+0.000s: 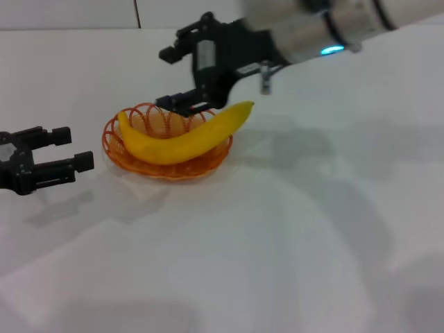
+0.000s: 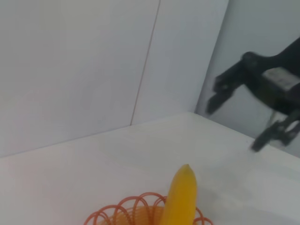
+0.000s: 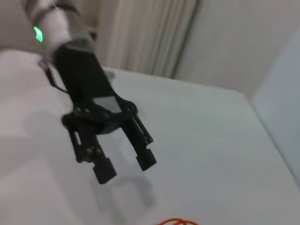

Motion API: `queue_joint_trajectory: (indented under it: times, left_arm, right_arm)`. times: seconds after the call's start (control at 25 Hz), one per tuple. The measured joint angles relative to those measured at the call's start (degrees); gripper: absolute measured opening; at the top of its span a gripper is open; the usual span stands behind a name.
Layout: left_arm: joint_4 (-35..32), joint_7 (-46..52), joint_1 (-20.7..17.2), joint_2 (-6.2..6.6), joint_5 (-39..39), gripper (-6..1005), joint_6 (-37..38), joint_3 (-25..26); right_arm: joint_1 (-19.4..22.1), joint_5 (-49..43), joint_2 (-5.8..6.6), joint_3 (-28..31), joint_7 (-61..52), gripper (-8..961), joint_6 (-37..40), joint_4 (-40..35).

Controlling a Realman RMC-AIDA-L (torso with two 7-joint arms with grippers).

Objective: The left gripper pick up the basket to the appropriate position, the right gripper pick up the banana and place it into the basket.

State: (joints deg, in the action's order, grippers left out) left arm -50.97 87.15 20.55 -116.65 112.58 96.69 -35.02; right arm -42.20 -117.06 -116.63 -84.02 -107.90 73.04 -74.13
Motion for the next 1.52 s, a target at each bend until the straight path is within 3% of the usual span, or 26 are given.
queue_joint_trajectory:
  times: [0.32,0.72,1.52]
  left_arm:
    - [-0.1,-0.09,0.13,-0.04,-0.01,798,0.54,-0.05]
    - [-0.1,-0.15,0.38,-0.07,-0.18,798,0.61,-0.09]
    - [-0.09,-0.07,1.06,-0.14,-0.11,798,0.69,-0.13]
  right_arm:
    - [1.21,0.75,0.19,10.29,3.61,671,9.04,2.39]
    - [-0.44,0.65,1.71,21.06,11.74,671,13.7,16.19]
    - [1.85,0.39,3.07,26.18,20.91,671,13.11,27.62]
